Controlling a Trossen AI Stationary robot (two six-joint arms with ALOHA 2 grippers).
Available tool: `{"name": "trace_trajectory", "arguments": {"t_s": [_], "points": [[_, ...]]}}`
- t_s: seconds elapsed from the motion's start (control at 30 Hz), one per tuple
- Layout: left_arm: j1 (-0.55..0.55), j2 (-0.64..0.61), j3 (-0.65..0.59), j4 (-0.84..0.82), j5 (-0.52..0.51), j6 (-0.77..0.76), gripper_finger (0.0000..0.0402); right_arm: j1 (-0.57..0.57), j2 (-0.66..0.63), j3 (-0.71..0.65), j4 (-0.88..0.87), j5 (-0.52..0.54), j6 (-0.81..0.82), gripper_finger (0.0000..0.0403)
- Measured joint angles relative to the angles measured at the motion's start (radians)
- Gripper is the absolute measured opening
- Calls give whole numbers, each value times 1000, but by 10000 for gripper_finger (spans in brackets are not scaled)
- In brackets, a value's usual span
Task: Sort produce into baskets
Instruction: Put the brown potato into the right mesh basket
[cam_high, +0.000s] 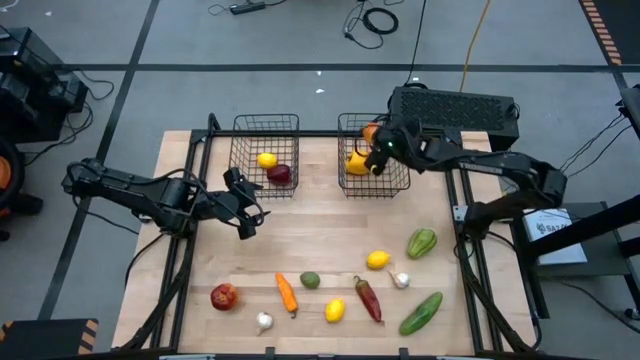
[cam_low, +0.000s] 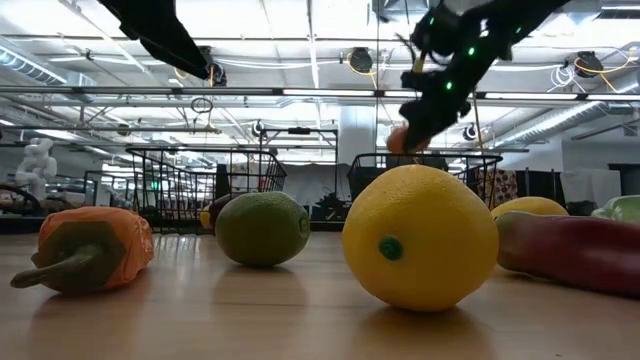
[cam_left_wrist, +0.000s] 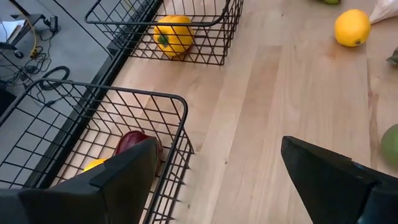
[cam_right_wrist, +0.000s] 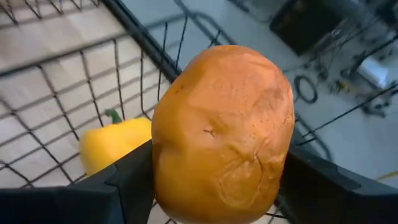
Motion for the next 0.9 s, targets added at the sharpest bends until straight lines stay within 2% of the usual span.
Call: {"name": "trace_trajectory", "arguments": {"t_s": [0.17,0.37,0.5,0.7,0.9], "points": [[0,0,0,0,0,0,345,-62,107,0,58,-125,-4,281],[0,0,0,0,0,0,345,-86,210,0,159,-174,-67,283],[0,0,0,1,-3,2,345,-104,239,7,194,-199,-73,297],[0,0,0,4,-29,3,345,-128,267,32,193,-294,-58,326],[0,0,0,9,-34,3,345,-104,245,75,148,-291,-37,331]]}}
